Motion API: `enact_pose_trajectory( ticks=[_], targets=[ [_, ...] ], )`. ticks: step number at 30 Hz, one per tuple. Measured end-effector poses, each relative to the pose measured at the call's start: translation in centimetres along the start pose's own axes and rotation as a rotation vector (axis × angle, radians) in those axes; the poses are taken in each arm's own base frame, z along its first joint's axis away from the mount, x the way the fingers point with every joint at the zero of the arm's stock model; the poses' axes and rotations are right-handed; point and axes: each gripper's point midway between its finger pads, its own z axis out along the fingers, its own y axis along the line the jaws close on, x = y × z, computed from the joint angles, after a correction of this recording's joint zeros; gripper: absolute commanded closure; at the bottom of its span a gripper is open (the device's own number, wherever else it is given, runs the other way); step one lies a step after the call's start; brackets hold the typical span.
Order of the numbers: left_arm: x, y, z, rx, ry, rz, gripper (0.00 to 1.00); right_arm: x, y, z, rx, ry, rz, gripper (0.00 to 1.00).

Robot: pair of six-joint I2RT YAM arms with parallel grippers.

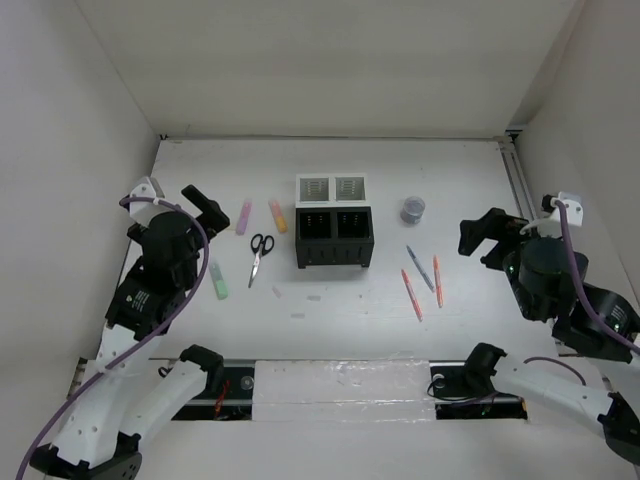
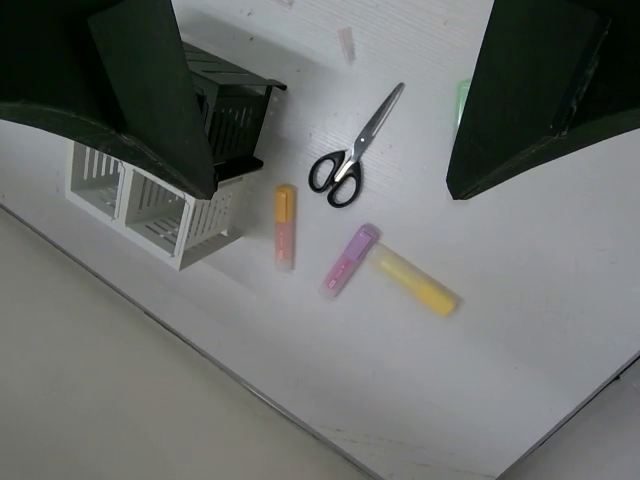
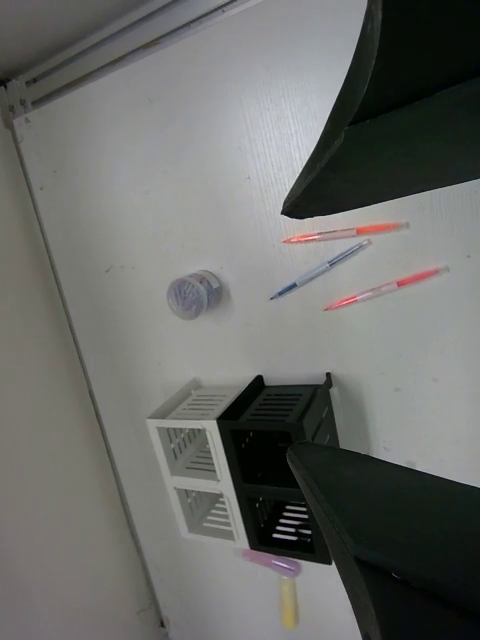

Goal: Sort the stationery into containers
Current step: Grab a piece of stationery with the right arm

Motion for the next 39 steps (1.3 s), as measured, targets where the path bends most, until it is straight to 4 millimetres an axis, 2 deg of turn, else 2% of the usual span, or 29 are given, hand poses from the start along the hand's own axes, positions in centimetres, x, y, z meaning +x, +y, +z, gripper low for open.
enact_pose_trajectory(
  ticks=[7, 11, 13, 16, 19, 21, 24, 29, 33, 34, 39],
  targets=[
    [0.0, 0.2, 0.0, -0.004, -0.003, 0.003, 0.0, 1.3, 0.4, 1.2, 0.034, 0.029, -0.033, 0.0],
    [0.7, 0.2, 0.6, -0.018, 0.017, 0.019, 0.0, 3.7, -0.3, 3.6, 0.116, 0.082, -0.042, 0.0],
    [1.2, 0.0, 1.0, -0.019, 0.036, 0.031, 0.0, 5.4, -1.4, 5.7, 0.191, 0.124, -0.052, 0.0],
    [2.3, -0.3, 1.5, -0.011, 0.069, 0.048, 0.0, 8.8, -4.2, 8.8, 0.287, 0.216, -0.032, 0.0],
    [3.8, 0.0, 1.8, -0.004, 0.107, 0.071, 0.0, 12.7, -7.0, 10.6, 0.321, 0.33, 0.03, 0.0],
    [4.7, 0.1, 1.9, 0.002, 0.131, 0.086, 0.0, 14.9, -8.3, 11.0, 0.34, 0.397, 0.054, 0.0],
    [5.4, 0.0, 1.8, 0.023, 0.153, 0.097, 0.0, 17.2, -8.5, 11.5, 0.336, 0.476, 0.058, 0.0],
    [4.7, -0.4, 0.7, 0.078, 0.133, 0.077, 0.0, 19.7, -8.8, 12.3, 0.342, 0.558, 0.061, 0.02],
    [4.2, -0.6, 0.2, 0.104, 0.119, 0.069, 0.0, 21.1, -9.1, 12.8, 0.354, 0.61, 0.062, 0.11],
    [4.2, -0.7, 0.1, 0.11, 0.117, 0.067, 0.0, 21.3, -9.1, 13.0, 0.354, 0.616, 0.063, 0.17],
    [4.4, -0.9, 0.0, 0.134, 0.123, 0.072, 0.0, 22.8, -9.3, 13.9, 0.352, 0.644, 0.069, 0.2]
  ],
)
